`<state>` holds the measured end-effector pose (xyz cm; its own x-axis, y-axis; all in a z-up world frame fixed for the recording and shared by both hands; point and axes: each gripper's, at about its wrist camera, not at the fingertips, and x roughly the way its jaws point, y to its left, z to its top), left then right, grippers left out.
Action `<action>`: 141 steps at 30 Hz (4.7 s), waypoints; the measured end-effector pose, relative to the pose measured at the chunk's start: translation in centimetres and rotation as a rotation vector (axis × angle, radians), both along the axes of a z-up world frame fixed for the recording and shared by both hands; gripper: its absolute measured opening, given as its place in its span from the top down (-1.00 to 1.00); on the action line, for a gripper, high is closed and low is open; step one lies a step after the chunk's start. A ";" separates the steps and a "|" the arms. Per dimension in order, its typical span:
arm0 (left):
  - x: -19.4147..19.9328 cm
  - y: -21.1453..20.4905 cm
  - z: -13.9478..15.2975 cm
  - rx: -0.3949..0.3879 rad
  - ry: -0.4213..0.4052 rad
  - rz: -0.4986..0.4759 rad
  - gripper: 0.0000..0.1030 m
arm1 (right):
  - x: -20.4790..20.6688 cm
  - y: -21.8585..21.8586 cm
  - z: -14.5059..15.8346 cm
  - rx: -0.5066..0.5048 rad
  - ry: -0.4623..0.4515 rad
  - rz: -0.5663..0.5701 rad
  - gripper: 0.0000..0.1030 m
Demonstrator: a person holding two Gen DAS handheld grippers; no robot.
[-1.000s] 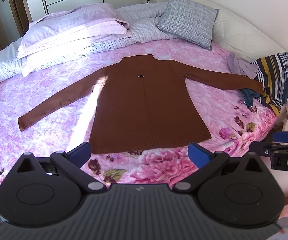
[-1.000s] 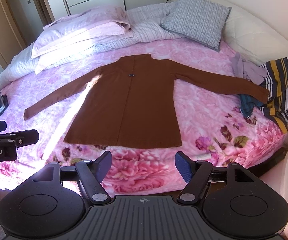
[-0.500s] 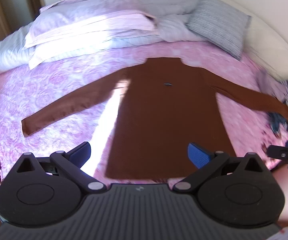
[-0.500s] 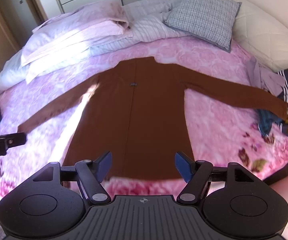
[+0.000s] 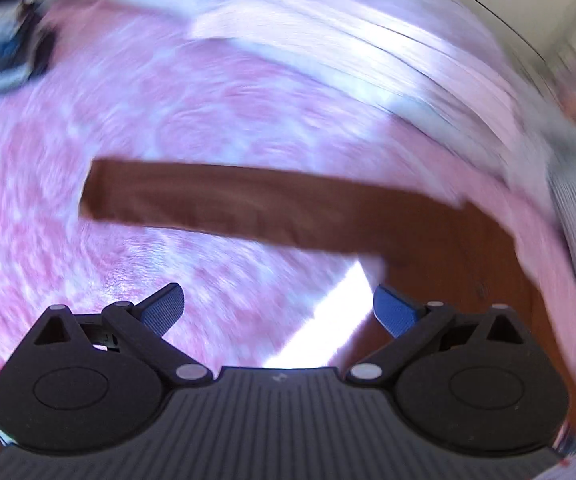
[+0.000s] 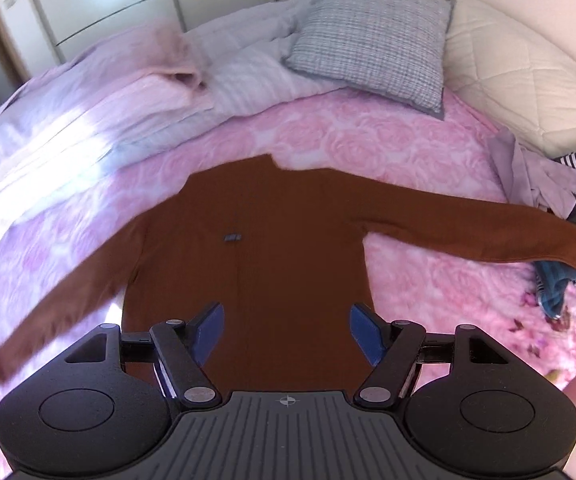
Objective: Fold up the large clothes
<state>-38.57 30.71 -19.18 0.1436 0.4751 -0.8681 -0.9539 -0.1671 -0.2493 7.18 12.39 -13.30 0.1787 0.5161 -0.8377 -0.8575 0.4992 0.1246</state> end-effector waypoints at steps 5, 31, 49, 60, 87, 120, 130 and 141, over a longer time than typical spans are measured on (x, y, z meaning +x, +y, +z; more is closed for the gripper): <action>-7.3 3.9 -6.8 -0.035 -0.188 0.278 -0.76 | 0.1 3.5 -3.6 -0.039 0.023 -0.044 -0.30; -12.8 7.9 -17.8 0.052 -0.251 0.595 0.97 | -0.9 8.3 -14.6 -0.212 -0.034 0.091 -0.30; 31.8 3.5 0.4 0.611 -0.244 -0.817 0.80 | 11.4 3.6 -13.8 -0.157 -0.010 -0.070 -0.30; 29.3 1.4 -15.0 0.202 0.245 -0.789 0.44 | 17.3 2.1 -17.6 -0.040 0.197 -0.139 -0.29; 26.2 7.7 -19.8 0.335 0.595 -0.863 0.70 | 21.2 12.8 -20.1 0.265 0.158 -0.163 0.99; 19.7 7.8 -15.5 0.035 0.254 -0.569 0.60 | 26.4 -5.4 -21.7 0.237 0.291 -0.608 0.14; 23.8 6.6 -14.9 0.004 0.098 -0.544 0.58 | 32.3 -18.7 -20.3 0.634 0.348 -1.007 0.16; 25.8 6.3 -15.1 0.010 0.086 -0.561 0.54 | 35.0 -20.8 -21.2 0.621 0.383 -1.141 0.46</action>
